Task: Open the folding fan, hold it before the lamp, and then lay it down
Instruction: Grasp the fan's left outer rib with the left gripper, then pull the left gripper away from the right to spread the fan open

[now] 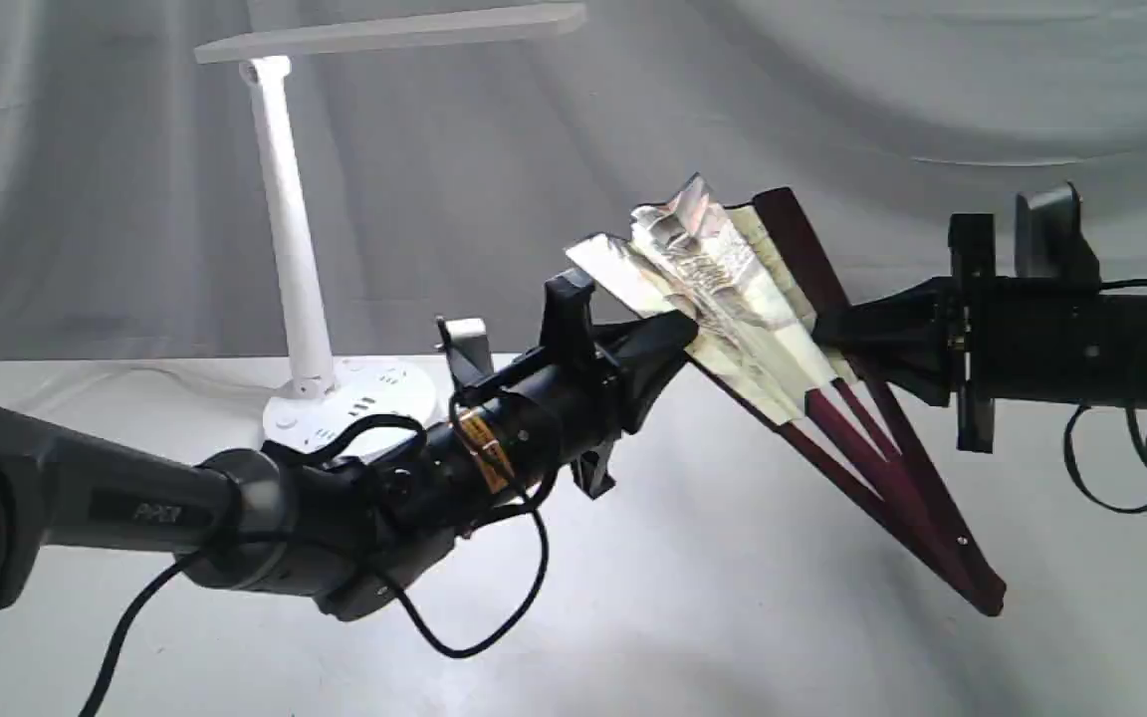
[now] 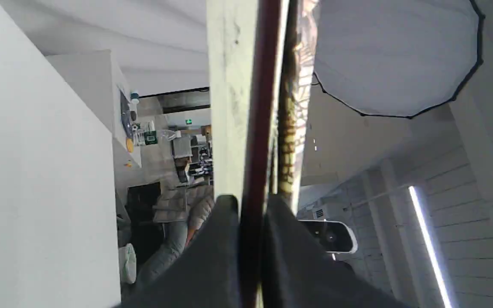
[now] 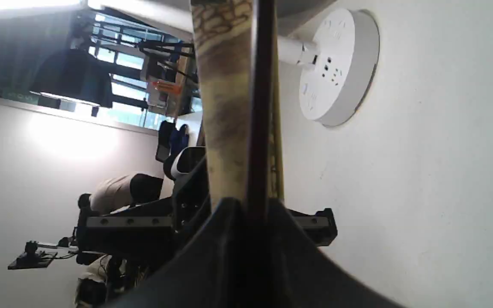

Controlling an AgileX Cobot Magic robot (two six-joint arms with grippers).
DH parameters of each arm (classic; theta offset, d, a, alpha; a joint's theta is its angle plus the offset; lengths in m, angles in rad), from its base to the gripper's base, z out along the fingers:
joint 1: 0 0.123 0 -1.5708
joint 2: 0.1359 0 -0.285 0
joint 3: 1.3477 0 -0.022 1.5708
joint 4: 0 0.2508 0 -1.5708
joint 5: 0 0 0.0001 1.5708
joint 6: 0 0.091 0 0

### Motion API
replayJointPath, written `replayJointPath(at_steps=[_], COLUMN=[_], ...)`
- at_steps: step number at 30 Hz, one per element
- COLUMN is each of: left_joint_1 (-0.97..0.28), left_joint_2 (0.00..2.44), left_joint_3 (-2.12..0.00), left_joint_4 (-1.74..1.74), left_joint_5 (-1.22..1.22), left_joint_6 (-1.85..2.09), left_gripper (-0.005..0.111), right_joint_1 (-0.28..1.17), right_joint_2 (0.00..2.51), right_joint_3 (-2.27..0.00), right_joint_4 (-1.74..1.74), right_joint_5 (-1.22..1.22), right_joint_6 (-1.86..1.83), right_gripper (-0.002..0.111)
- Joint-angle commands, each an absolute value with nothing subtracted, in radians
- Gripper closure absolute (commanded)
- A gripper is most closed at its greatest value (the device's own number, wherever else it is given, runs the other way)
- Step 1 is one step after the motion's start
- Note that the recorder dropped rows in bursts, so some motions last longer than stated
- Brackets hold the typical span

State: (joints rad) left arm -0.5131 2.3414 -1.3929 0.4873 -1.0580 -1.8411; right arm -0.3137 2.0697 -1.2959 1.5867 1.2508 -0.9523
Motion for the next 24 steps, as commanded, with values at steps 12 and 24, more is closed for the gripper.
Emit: replayJointPath(at_steps=[12, 24], left_joint_1=[-0.563, -0.563], left_joint_2=[2.329, 2.329], left_joint_3=[-1.526, -1.42], left_joint_4=[0.524, 0.378], left_joint_5=[-0.922, -1.066], left_joint_6=[-1.889, -1.834], left_gripper=[0.107, 0.107], right_joint_1=[-0.446, -0.555], right_joint_2=[2.063, 2.063], right_joint_3=[-1.289, -1.289], right_joint_4=[1.536, 1.498], right_joint_5=[1.221, 1.221], right_joint_6=[-0.96, -0.96], right_gripper=[0.108, 0.108])
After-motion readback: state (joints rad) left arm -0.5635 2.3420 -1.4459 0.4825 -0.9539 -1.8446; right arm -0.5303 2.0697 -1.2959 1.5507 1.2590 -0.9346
